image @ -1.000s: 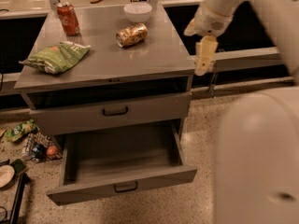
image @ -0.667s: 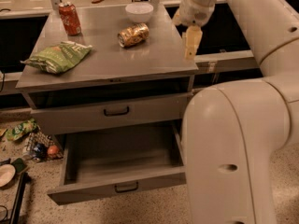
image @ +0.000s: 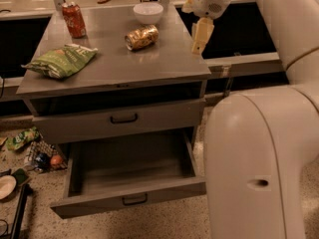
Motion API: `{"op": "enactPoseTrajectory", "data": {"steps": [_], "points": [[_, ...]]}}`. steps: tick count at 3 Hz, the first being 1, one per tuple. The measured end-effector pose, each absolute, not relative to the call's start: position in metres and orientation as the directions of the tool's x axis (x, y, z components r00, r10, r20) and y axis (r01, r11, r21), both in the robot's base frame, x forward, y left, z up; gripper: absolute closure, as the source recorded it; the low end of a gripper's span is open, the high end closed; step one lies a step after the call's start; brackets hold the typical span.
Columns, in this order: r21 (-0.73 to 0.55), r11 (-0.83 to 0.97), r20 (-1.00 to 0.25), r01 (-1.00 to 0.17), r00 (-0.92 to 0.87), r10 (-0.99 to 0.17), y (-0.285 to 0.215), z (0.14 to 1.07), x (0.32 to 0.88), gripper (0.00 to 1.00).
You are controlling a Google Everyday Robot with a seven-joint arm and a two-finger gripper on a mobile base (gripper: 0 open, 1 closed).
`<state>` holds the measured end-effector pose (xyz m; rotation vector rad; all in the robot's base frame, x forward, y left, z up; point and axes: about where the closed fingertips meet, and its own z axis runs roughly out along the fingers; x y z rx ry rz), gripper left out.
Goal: Place orange can into middle drawer
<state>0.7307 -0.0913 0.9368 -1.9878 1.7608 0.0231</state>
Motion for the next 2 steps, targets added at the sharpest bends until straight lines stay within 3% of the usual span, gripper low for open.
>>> {"op": "enactPoseTrajectory", "data": {"steps": [1,2], "points": [[-0.39,-0.045,-0.47,-0.92,0.241,-0.849,-0.039,0.959,0.727,0.0],[-0.43,-0.039,-0.509,-0.902,0.277,-0.815,-0.004,0.966,0.725,0.0]]}}
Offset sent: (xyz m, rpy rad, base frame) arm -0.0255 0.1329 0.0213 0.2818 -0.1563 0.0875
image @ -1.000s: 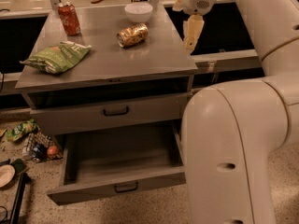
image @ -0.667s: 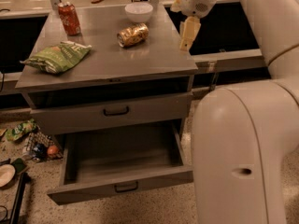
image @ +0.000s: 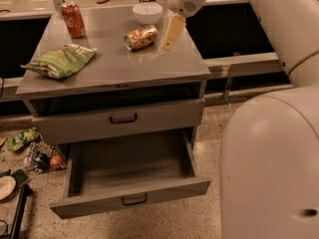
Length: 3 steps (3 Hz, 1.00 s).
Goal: Place orange can into middle drawer
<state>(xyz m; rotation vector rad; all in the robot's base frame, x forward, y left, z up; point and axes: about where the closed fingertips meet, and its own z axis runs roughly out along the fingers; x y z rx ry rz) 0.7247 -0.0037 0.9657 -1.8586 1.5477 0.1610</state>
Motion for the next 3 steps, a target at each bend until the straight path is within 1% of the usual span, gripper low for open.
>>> {"op": "enactPoseTrajectory", "data": {"steps": [2,3], "points": [[-0.388,0.048,-0.635,-0.921,0.229,-0.738,0.026,0.946,0.751,0.0],[-0.379,0.088,-0.699,-0.921,0.222,-0.68,0.039,0.957,0.769,0.0]]}}
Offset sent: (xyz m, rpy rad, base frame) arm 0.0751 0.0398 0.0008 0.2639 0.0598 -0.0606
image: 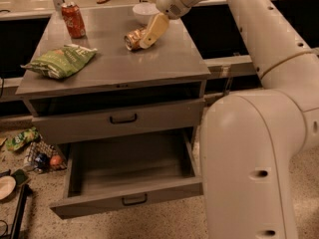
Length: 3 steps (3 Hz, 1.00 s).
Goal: Place orange can into middle drawer
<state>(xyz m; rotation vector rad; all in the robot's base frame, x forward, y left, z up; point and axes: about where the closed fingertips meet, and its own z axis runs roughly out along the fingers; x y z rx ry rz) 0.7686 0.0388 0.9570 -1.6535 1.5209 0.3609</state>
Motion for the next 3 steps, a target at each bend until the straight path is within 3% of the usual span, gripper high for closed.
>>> {"op": "enactPoseTrajectory", "data": {"steps": [1,3], "points": [[-0.362,0.109,-0.739,-0.926,0.214,-0.639,0.053,0.957,0.787,0.0],[-0.285,0.132,-0.729,-0.949,0.125,-0.673,0.07,0.916,0.811,0.0]]}}
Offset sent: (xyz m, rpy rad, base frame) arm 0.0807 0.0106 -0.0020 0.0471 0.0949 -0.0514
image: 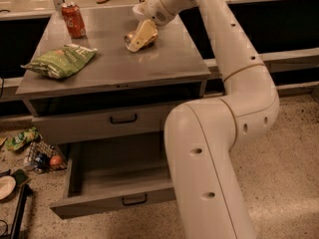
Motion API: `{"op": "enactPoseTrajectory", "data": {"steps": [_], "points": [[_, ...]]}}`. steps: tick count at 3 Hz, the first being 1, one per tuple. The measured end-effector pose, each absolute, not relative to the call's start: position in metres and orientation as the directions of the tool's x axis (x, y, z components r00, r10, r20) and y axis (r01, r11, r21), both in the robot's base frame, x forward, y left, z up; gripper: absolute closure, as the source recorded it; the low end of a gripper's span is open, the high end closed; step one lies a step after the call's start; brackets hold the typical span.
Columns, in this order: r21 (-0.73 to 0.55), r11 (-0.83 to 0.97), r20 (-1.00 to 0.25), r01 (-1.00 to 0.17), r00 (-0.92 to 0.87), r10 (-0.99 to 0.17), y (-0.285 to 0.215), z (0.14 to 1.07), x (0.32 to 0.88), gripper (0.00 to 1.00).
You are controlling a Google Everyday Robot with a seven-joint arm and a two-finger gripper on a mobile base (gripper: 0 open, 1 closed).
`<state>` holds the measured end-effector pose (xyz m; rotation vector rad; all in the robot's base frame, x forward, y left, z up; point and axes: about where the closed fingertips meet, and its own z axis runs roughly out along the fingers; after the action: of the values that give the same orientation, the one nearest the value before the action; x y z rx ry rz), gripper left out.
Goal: Place orange can into middle drawer
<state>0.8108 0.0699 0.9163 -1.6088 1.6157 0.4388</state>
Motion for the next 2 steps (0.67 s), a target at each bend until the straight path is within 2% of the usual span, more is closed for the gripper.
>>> {"op": "enactPoseTrajectory", "data": {"steps": [2], "points": [[-0.346,0.115,-0.697,-0.931,0.173,-0.695,0.0676,0.9131,0.8213,0.0]]}}
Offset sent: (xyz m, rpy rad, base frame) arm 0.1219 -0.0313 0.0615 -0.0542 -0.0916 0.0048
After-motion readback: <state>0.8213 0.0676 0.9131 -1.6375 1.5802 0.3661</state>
